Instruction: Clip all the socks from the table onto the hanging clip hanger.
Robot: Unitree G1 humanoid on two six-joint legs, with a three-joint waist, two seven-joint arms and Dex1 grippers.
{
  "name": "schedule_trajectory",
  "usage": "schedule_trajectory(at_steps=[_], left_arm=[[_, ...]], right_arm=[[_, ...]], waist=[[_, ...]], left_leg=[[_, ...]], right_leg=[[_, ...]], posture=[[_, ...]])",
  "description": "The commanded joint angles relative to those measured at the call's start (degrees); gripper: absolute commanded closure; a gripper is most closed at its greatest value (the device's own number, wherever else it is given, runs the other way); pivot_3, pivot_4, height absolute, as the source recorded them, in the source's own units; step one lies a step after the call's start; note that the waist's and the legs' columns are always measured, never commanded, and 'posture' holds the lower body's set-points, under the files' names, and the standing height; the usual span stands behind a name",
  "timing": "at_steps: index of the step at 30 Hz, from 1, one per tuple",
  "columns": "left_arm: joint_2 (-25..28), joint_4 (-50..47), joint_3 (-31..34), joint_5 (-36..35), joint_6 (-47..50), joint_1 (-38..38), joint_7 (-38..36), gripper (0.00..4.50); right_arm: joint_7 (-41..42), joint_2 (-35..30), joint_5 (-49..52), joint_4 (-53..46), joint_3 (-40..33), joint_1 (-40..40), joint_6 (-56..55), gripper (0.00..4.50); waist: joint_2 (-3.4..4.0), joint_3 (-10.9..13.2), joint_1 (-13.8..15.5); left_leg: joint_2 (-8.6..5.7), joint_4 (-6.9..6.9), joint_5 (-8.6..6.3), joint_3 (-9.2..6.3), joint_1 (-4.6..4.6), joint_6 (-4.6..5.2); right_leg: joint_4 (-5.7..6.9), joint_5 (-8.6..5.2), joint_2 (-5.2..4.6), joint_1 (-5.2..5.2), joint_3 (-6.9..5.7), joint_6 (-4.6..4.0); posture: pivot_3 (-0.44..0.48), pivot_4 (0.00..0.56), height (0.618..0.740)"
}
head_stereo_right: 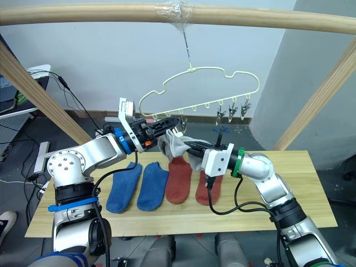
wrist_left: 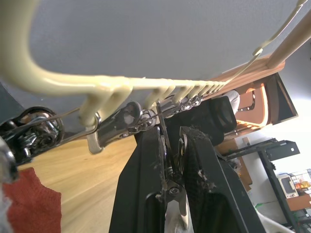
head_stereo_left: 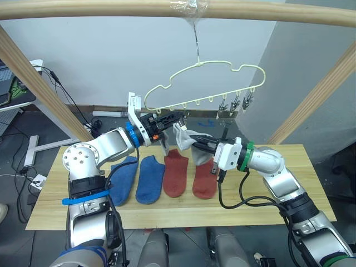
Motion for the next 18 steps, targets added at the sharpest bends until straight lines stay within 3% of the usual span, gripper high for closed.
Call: schedule_trajectory(at_steps=[1, 11, 18], left_arm=[[0.3, -2.0, -0.4, -2.0, -0.6, -0.6, -0.5, 4.26], [0.6, -2.3, -0.4, -2.1, -1.0, -0.6, 0.0, 4.26], [1.1, -2.7, -0.8, -0.1, -3.2, 0.2, -1.1, 4.26]], right_arm=[[-1.2, 0.3, -1.5, 0.2, -1.1, -1.5, -1.4, 4.49], [-1.1, -0.7, -3.6, 0.2, -1.0, 0.0, -1.7, 4.49], [-1.1, -8.2, -3.9, -11.7, -5.8, 17.4, 10.5, 4.49]], waist=[[0.00, 0.0, 0.0], [-0.01, 0.1, 0.0], [-0.09, 0.2, 0.8]], left_leg=[[0.00, 0.00, 0.00, 0.00, 0.00, 0.00], [0.00, -0.02, 0.00, 0.00, -0.01, 0.00], [-0.04, -0.04, -0.02, -0.01, -0.08, -0.03]], right_leg=[[0.00, 0.00, 0.00, 0.00, 0.00, 0.00], [-0.02, 0.00, 0.00, -0.01, 0.00, 0.00], [-0.07, -0.06, -0.04, -0.02, -0.01, -0.04]], posture=[[-0.005, 0.257, 0.740], [0.001, 0.262, 0.740], [0.010, 0.265, 0.740]])
